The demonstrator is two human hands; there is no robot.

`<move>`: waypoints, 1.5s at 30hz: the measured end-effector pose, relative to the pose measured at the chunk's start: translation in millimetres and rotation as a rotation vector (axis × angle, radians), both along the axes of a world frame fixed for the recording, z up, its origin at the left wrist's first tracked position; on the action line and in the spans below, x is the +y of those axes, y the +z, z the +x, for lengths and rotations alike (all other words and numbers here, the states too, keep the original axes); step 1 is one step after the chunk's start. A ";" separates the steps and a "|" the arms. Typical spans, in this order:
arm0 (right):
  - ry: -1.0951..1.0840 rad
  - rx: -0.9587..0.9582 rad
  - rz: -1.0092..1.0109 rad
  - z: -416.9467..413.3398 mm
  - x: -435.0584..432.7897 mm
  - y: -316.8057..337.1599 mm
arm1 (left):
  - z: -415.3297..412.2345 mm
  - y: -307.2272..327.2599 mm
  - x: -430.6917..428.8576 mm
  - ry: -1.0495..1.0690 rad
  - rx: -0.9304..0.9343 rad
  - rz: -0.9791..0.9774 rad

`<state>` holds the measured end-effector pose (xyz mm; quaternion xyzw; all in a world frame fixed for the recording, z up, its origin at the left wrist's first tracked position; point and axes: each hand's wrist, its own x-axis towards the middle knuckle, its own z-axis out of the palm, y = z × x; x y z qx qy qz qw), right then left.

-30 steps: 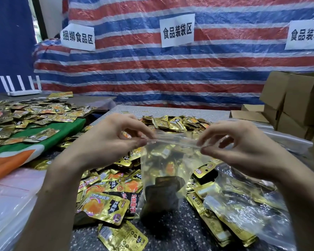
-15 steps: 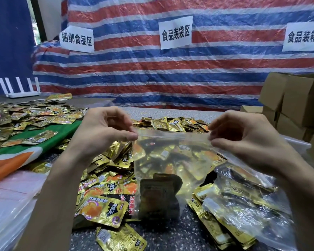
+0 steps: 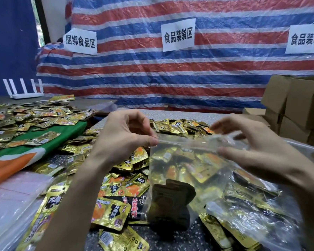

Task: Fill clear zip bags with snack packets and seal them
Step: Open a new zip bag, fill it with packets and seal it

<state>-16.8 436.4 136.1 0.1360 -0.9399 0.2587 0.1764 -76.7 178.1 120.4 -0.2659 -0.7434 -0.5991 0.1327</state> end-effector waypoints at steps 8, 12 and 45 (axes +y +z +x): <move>0.054 0.202 0.091 8.3 -56.4 -16.8 | 15.0 -1.7 28.4 -0.063 0.131 -0.059; 0.099 0.224 -0.027 3.6 -54.7 -20.7 | 18.6 -1.3 30.8 -0.091 0.145 -0.059; 0.167 0.037 -0.104 5.7 -40.1 -6.2 | -8.0 -11.8 -3.7 -0.232 0.332 -0.278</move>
